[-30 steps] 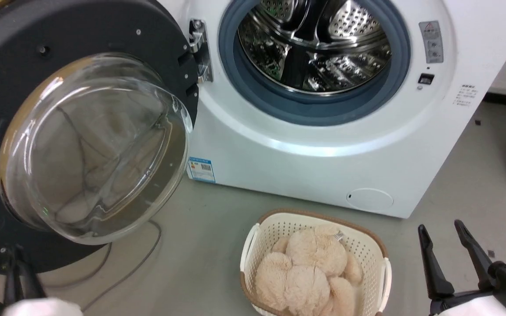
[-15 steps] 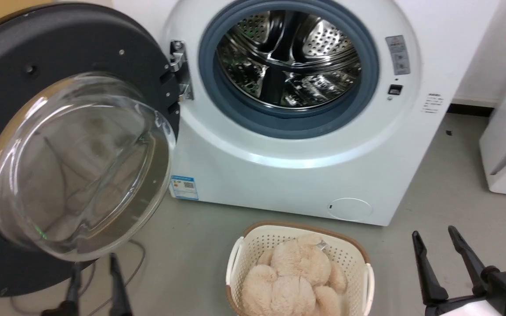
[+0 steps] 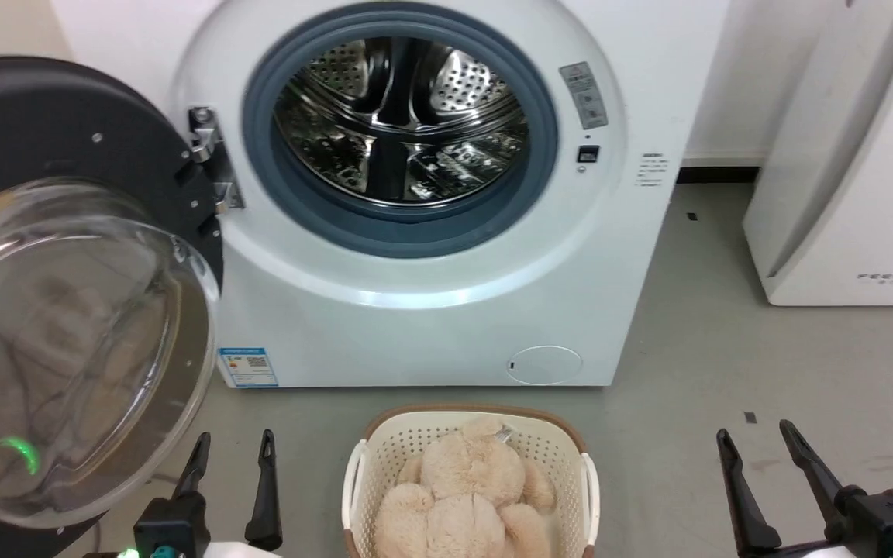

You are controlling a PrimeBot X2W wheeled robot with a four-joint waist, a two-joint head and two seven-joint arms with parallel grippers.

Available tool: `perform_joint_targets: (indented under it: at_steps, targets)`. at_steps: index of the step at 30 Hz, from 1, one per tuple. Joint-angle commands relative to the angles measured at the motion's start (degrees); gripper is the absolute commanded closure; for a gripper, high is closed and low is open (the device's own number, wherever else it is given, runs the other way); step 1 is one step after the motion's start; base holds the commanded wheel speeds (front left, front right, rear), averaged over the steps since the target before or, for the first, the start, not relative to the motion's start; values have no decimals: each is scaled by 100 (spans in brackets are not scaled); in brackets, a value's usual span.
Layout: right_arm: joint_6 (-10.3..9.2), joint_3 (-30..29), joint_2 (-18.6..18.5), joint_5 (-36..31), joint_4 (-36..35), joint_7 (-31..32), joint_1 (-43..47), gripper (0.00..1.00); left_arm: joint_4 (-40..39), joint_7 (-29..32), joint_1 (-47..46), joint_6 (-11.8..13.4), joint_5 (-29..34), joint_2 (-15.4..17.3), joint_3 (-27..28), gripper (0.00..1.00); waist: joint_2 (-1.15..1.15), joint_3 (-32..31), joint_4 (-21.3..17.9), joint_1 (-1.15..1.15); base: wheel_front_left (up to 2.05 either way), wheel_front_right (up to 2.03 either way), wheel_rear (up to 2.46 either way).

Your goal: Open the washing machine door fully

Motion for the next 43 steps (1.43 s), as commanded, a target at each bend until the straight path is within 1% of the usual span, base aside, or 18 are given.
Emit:
perform_joint_targets:
  at_steps: [1,11,20,21,43]
  targets:
    - [3,21,17,-11,-36,25,72,0,52,68,-68,4,43,45,-6,0,0,9,-62,0,0,0,0]
    - [3,87,17,26,9,9,11,0,131,184,-2,108,18,95,8,0,0,88,-149,0,0,0,0]
    - [3,87,17,60,75,-23,-10,0,111,235,13,110,-29,122,-30,0,0,107,-121,0,0,0,0]
    - [0,84,0,44,65,-5,-4,100,117,225,-22,94,-4,106,-37,100,0,108,-121,1,0,0,0]
    - [1,90,2,-27,182,36,-163,100,35,356,-99,-6,111,35,14,100,0,122,-108,1,0,0,0]
